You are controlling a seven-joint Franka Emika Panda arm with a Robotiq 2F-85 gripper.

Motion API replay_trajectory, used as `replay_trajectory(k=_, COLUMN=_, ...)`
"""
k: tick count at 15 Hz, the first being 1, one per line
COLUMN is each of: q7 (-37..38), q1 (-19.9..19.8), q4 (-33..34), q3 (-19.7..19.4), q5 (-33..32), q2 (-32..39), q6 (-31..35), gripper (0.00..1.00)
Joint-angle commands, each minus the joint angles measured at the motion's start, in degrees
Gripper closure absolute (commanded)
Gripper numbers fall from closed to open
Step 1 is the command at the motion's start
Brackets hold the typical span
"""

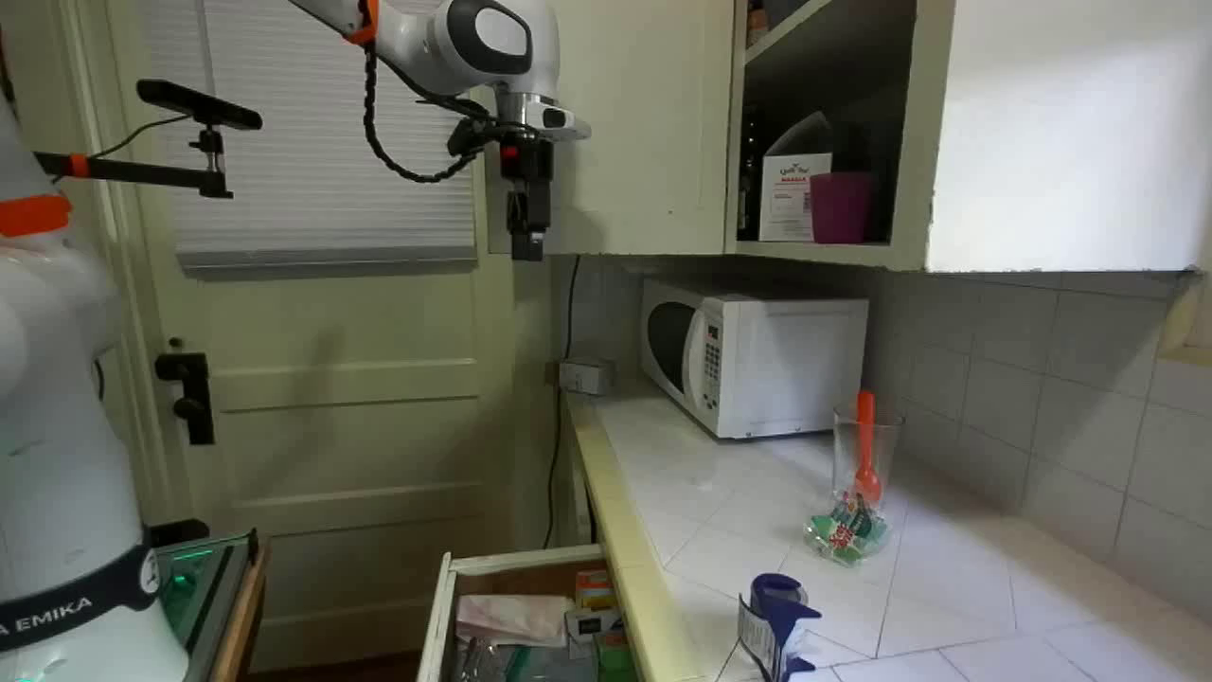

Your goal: Put the white and blue object inside the purple cup in the open upper cabinet.

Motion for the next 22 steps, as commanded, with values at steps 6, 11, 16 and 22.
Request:
replay_trajectory(k=6, q7=-5.90, q1=0.35, q4=-6.49, q3=-4.67, q5=2.31, q2=-3.93, q6=7.48, gripper=0.00)
replay_trajectory(k=11, q7=-14.29, q1=-0.59, q4=-15.69, q3=-10.93, q5=6.61, q2=-7.76, q6=17.04, gripper=0.00)
replay_trajectory(k=16, q7=-12.68, q1=-1.39, q4=-12.78, q3=-10.91, q5=5.11, q2=-5.30, q6=15.15, gripper=0.00)
replay_trajectory(k=22, q7=-12.46, q1=-1.17, q4=-12.21, q3=-10.18, q5=5.06, q2=-5.03, q6=15.15, gripper=0.00)
